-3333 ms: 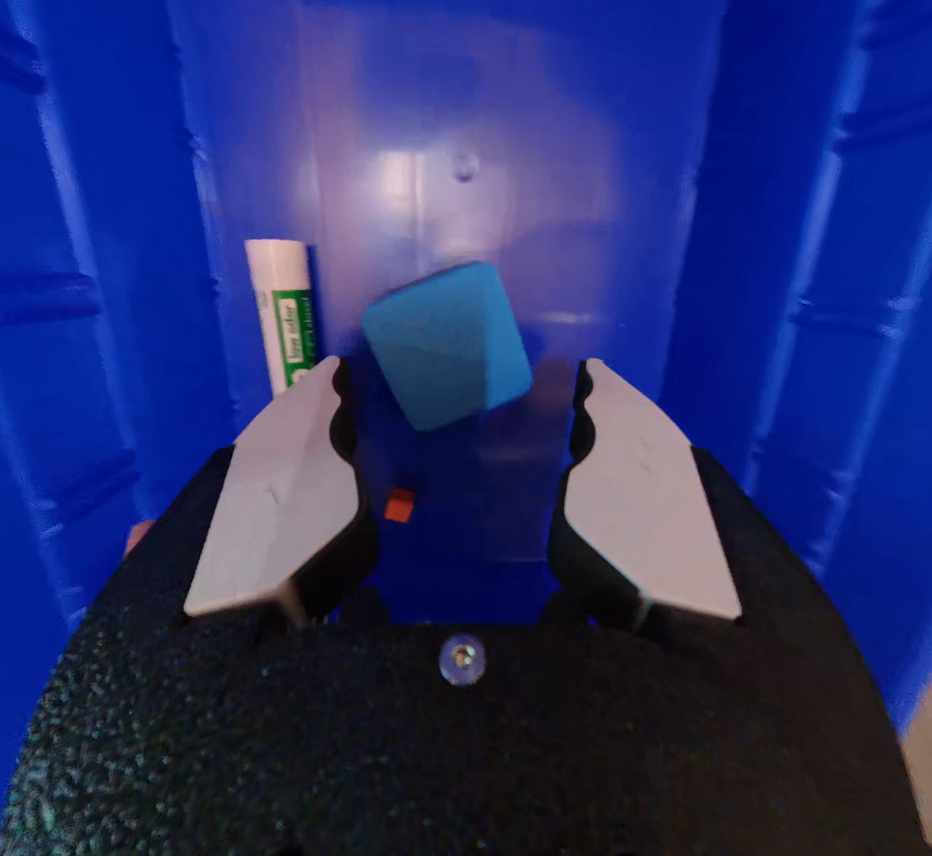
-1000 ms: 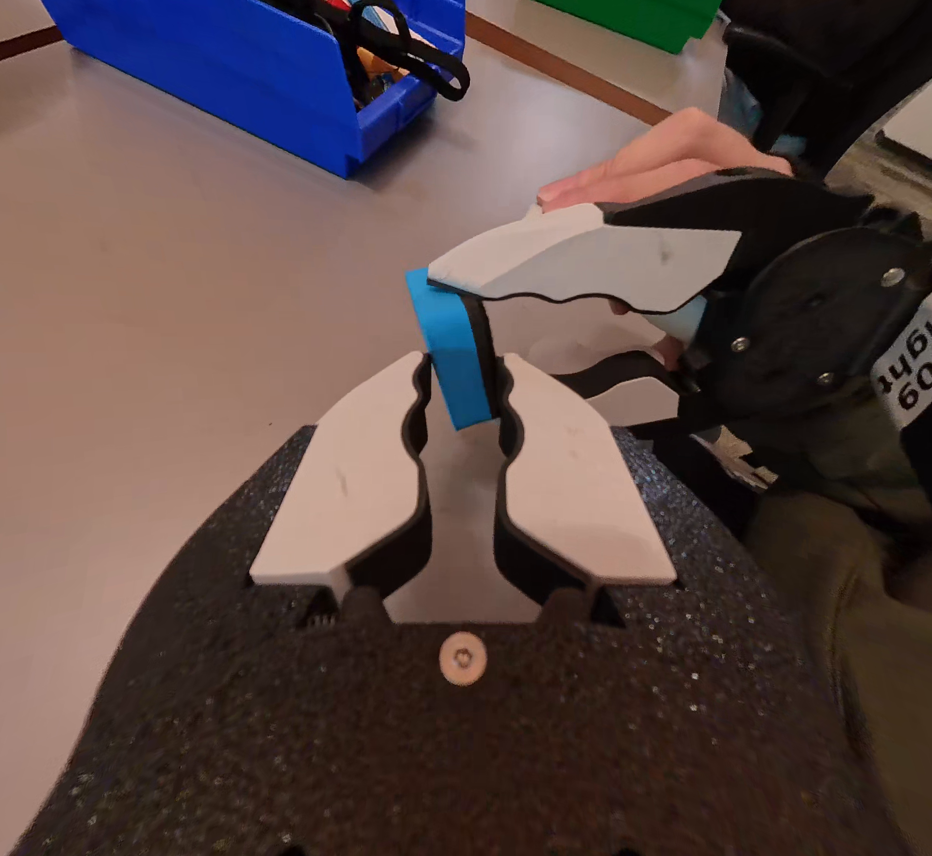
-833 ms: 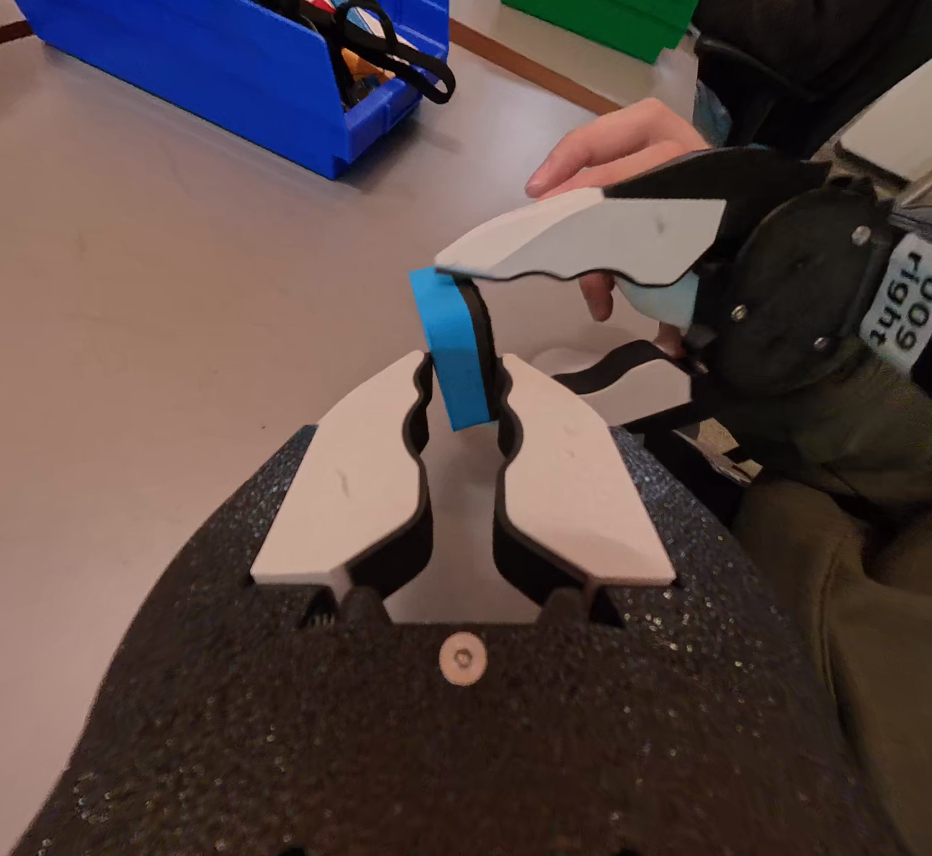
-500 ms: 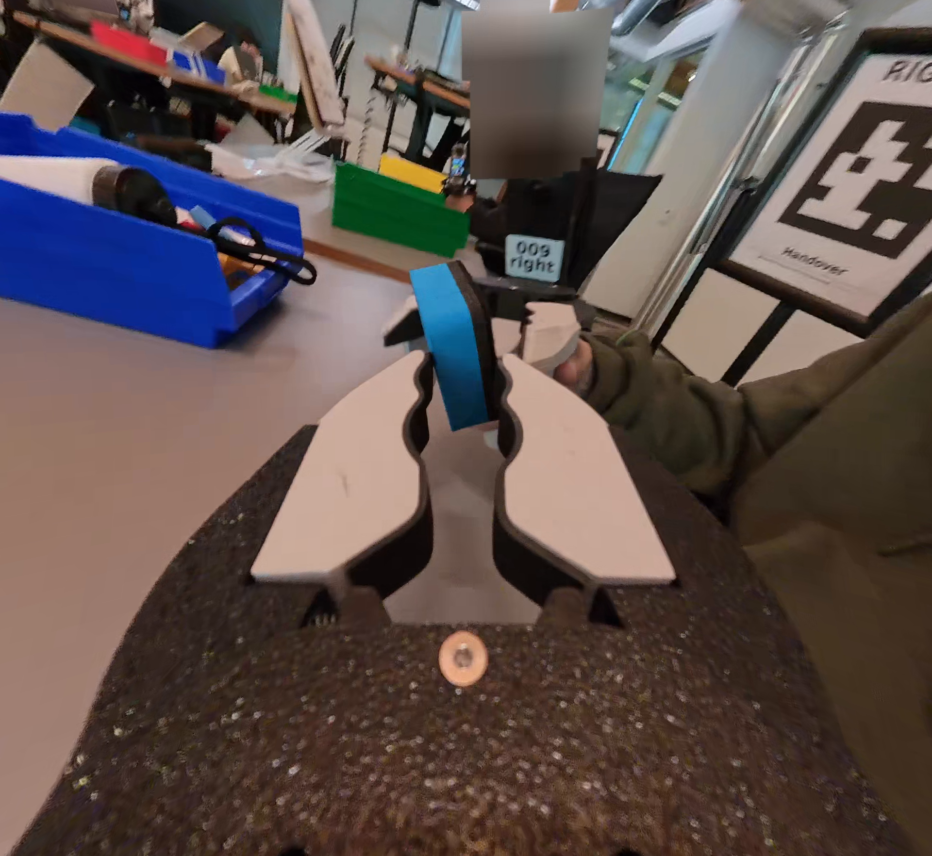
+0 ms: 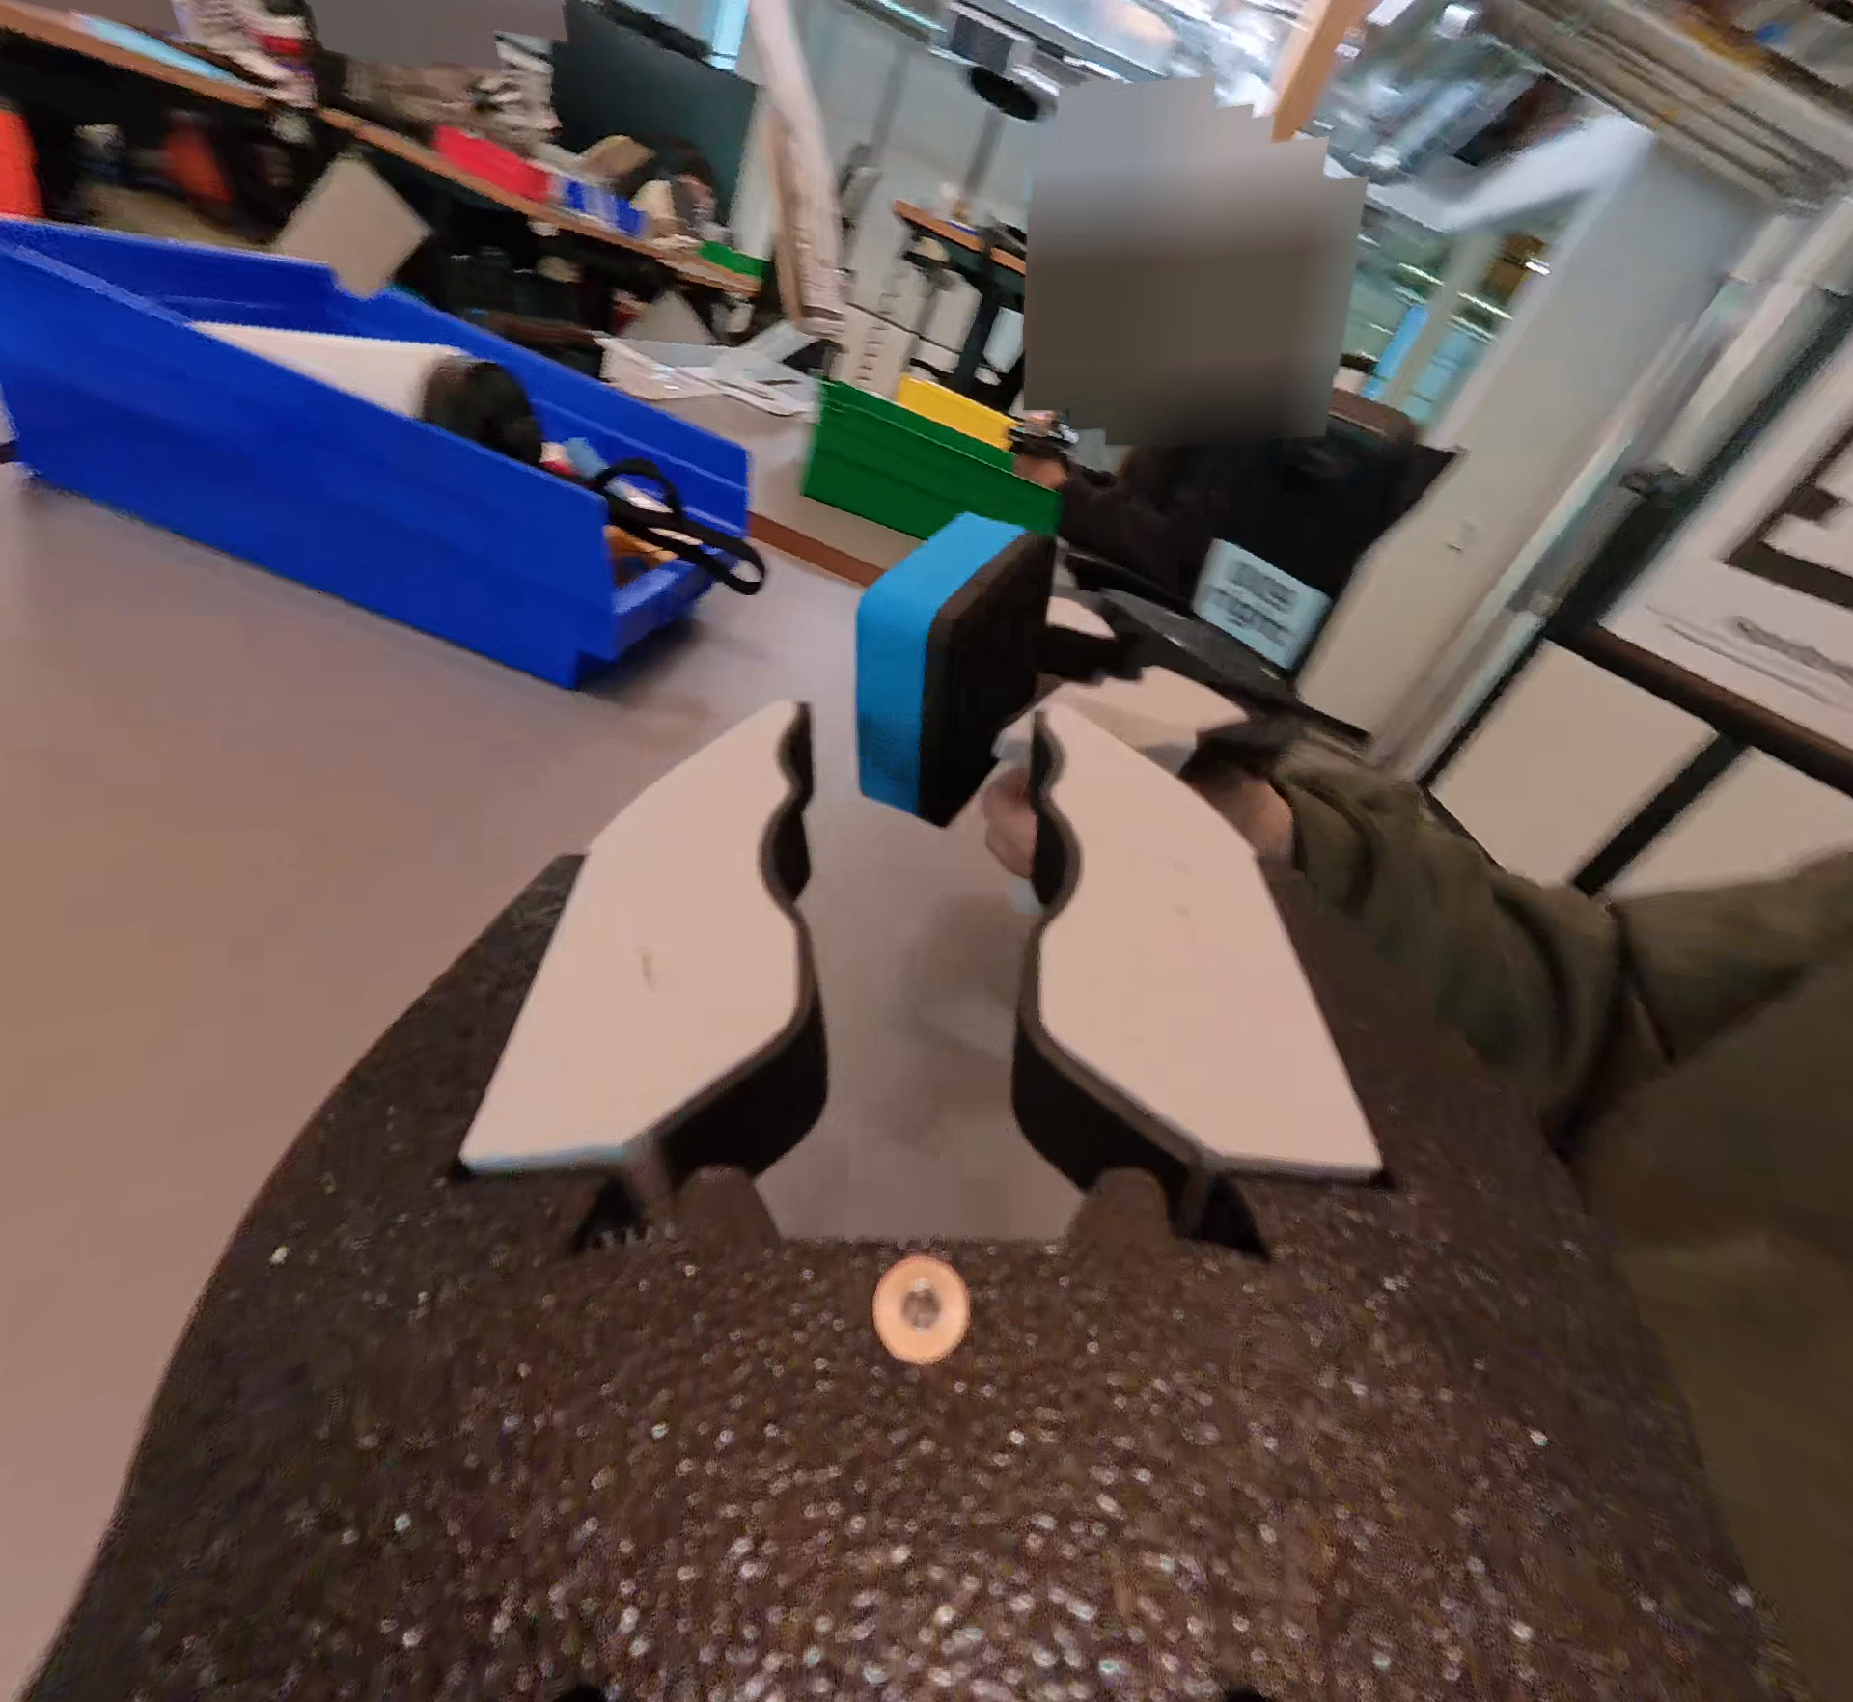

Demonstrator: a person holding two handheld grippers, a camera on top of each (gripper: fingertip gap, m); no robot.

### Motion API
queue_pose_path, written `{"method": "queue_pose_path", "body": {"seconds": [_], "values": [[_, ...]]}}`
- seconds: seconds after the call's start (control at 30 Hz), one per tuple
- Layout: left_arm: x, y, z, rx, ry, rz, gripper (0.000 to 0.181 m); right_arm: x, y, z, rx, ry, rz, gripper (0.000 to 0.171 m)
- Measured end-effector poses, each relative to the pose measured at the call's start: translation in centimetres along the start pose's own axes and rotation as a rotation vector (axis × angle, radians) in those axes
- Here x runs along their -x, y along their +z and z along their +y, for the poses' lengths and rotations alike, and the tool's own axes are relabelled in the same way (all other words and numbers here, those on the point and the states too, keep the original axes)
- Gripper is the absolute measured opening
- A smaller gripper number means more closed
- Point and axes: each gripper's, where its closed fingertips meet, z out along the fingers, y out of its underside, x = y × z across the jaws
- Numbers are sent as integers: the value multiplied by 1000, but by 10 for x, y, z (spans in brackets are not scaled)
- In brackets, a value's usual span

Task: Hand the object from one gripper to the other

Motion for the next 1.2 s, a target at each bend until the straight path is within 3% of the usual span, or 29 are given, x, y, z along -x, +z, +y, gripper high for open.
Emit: {"method": "queue_pose_path", "body": {"seconds": [0.17,0.23,0.5,0.67,0.83,0.9,0.97,1.1,1.2], "values": [[11,9,7,75,-144,-203,66,-21,-3,4,139,-588,387,27],[11,14,14,113,-168,-252,76,-19,0,7,191,-726,456,27],[14,17,12,44,-105,-310,55,-1,11,11,191,-676,442,25],[9,10,6,65,-10,-188,55,19,14,9,140,-419,126,43],[-2,-3,12,136,305,-39,54,14,2,6,119,426,-139,95],[-5,-7,21,192,505,-20,54,24,-3,9,116,680,-293,88],[-8,-8,31,244,696,-14,54,31,-2,21,167,792,-355,89],[-7,-3,44,320,898,-28,54,42,7,29,182,883,-394,79],[-4,-1,51,368,990,-52,54,45,13,43,238,823,-350,68]]}}
